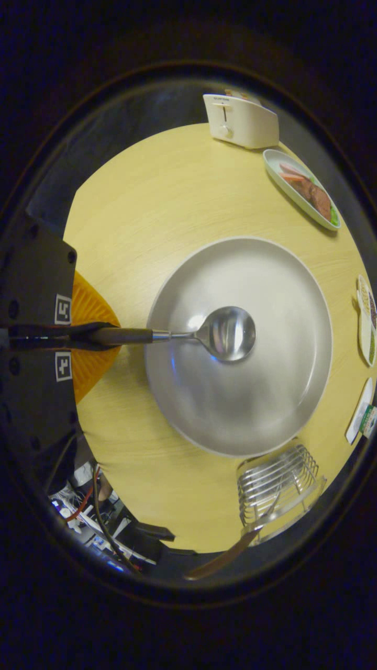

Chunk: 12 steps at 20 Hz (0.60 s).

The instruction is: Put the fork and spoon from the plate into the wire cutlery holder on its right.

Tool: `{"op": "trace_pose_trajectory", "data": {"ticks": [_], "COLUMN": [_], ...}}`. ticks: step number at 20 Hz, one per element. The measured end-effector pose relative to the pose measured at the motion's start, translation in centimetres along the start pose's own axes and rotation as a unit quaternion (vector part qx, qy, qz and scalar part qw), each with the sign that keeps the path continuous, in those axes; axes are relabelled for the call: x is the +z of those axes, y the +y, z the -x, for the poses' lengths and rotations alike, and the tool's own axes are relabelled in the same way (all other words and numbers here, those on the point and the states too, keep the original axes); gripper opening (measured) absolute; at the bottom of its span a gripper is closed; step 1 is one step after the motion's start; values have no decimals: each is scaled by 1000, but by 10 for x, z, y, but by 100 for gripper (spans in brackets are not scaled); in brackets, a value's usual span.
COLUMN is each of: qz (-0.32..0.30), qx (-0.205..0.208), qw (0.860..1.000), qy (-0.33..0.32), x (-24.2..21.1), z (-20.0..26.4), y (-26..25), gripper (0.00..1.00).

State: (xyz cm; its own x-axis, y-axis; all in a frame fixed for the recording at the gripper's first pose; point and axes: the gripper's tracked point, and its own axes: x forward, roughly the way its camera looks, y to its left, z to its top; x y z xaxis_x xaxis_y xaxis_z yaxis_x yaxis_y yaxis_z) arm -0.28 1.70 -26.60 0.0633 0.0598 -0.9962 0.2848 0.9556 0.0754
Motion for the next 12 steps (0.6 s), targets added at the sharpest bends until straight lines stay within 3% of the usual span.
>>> {"op": "trace_pose_trajectory", "data": {"ticks": [12], "qz": [-91], "qx": [-9], "qw": [996], "qy": [-18], "x": [14], "z": [107], "y": [-28], "gripper": [5]}}
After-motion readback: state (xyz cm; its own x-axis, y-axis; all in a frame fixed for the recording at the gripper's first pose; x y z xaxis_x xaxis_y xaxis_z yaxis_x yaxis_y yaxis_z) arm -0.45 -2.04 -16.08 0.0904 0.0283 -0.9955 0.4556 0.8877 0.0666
